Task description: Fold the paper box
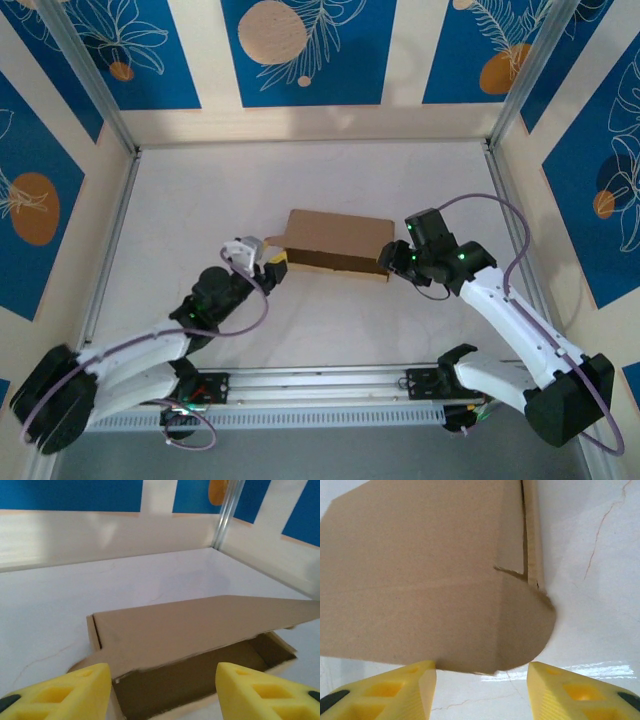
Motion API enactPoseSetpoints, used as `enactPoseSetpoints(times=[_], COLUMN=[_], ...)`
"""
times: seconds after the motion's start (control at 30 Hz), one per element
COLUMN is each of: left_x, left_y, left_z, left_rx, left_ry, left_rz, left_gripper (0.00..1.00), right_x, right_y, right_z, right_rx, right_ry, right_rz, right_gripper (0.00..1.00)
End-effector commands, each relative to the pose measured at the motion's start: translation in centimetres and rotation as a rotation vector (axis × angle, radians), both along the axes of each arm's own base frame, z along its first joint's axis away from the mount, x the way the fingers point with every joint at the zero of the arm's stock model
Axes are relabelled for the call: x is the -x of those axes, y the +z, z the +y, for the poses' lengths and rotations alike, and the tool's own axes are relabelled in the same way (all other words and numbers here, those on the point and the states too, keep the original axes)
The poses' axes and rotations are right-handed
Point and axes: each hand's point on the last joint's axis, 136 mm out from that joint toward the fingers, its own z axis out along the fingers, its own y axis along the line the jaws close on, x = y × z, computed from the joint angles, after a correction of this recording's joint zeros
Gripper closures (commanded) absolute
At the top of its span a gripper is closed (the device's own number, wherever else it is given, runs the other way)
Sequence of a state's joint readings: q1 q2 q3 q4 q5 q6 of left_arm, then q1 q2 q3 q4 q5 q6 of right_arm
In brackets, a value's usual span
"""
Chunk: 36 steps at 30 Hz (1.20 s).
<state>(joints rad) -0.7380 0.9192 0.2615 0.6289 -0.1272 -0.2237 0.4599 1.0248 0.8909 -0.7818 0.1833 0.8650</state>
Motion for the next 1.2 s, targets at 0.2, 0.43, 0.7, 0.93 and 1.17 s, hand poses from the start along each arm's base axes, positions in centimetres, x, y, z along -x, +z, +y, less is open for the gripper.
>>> enactPoseSetpoints(times=[0.2,0.43,0.7,0.93,1.17], left_x=[5.3,2.4,-4.4,-8.9,-8.6], left_y=[-1.2,3.1,3.7,0.2,-2.6], left_z=[0.5,1.5,-2.3,-1.5,-1.8], left_rx=[0.004,-0.168,-0.271,-0.165,-0.112], left_ry=[-0.134,0.019,0.014,0.072,0.077], left_rz=[0.298,0.367,0.435,0.661,0.73], left_gripper=[0.46,0.42,0.36,0.38,0.38], right_x=[-0.3,-0.4,-1.1,-1.8,-4.6], right_y=[-1.5,-3.3,-4.6,-0.1,3.4], right_z=[-0.6,-2.4,-2.9,-3.9,-2.5], right_rx=[0.043,0.208,0.203,0.253,0.198], right_ry=[0.017,0.056,0.058,0.094,0.195], right_rz=[0.005,0.065,0.112,0.018,-0.056], right_gripper=[0.47,0.44,0.42,0.35,0.36])
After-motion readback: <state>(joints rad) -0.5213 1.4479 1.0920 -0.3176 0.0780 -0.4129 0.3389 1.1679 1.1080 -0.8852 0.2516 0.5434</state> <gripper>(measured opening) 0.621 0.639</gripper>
